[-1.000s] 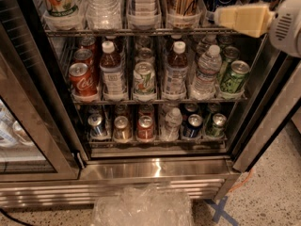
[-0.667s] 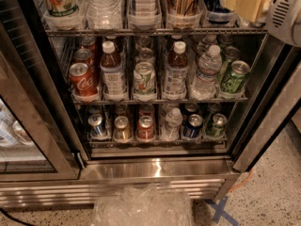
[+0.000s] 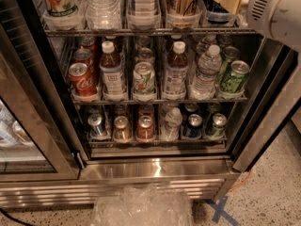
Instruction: Pick pepsi can from top shelf of fridge
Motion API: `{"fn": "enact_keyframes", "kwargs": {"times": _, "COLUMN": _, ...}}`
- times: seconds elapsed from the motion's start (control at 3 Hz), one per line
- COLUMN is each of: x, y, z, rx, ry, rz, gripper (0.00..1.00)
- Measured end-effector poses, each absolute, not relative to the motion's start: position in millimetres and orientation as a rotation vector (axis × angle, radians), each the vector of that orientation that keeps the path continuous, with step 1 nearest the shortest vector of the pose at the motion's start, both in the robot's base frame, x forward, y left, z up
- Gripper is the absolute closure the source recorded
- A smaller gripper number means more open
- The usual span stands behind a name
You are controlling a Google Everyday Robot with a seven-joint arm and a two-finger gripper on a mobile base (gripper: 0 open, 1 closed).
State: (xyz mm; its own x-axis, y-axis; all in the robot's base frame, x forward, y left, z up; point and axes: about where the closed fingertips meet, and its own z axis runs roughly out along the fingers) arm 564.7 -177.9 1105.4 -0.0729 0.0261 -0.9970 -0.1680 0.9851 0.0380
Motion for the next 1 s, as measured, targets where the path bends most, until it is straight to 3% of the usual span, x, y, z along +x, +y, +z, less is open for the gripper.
{"fn": "enact_keyframes", "kwargs": {"times": 0.33, "x": 570, "y": -165, "z": 1095, "rx": -0.097, "ry": 1.654, "rz": 0.201, "gripper": 0.4}}
{"fn": "enact_keyframes", "kwargs": {"times": 1.0, "x": 590, "y": -142, "z": 1075, "rx": -0.102, "ry": 1.672, "rz": 0.274, "gripper": 0.36}}
